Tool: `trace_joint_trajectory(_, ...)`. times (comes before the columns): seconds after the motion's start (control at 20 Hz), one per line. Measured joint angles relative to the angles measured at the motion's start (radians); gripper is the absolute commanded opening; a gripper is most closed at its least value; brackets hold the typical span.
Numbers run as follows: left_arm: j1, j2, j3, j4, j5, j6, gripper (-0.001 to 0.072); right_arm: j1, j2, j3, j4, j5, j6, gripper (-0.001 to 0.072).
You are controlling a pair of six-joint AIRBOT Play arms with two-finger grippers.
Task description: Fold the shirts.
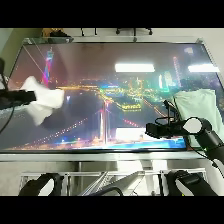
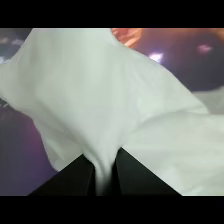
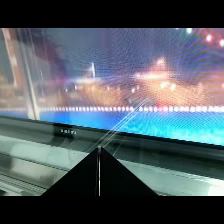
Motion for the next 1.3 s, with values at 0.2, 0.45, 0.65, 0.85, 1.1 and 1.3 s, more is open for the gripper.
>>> trace_joint_trajectory(0.2, -0.248, 0.024, -0.074, -0.057, 0.07, -0.029, 0.0122, 0.0, 0.0, 0.0, 0.0, -0.001, 0.0, 0.0018)
trace_joint_trajectory(0.45, -0.412, -0.053, -0.109, -0.075, 0.121, -0.076, 0.0699, 0.0, 0.0, 0.0, 0.0, 0.0, 0.0, 0.0019)
trace_joint_trajectory(0.65, -0.361, -0.075, -0.039, -0.075, -0.016, -0.088, 0.0699, 0.0, 0.0, 0.0, 0.002, 0.0, 0.0, 0.0018)
trace_joint_trajectory(0.85, -0.208, -0.009, -0.131, -0.083, -0.052, -0.08, 0.0699, 0.0, -0.006, 0.0, 0.018, -0.021, -0.021, 0.0453)
trace_joint_trajectory(1.1, 0.02, -0.013, -0.335, -0.304, 0.063, 0.097, 0.0698, 0.081, -0.111, 0.0, 0.206, -0.15, -0.201, 0.0454)
trace_joint_trajectory(1.3, 0.152, -0.181, -0.34, -0.56, 0.11, 0.301, 0.0699, 0.247, -0.283, 0.0, 0.3, -0.329, -0.287, 0.0454)
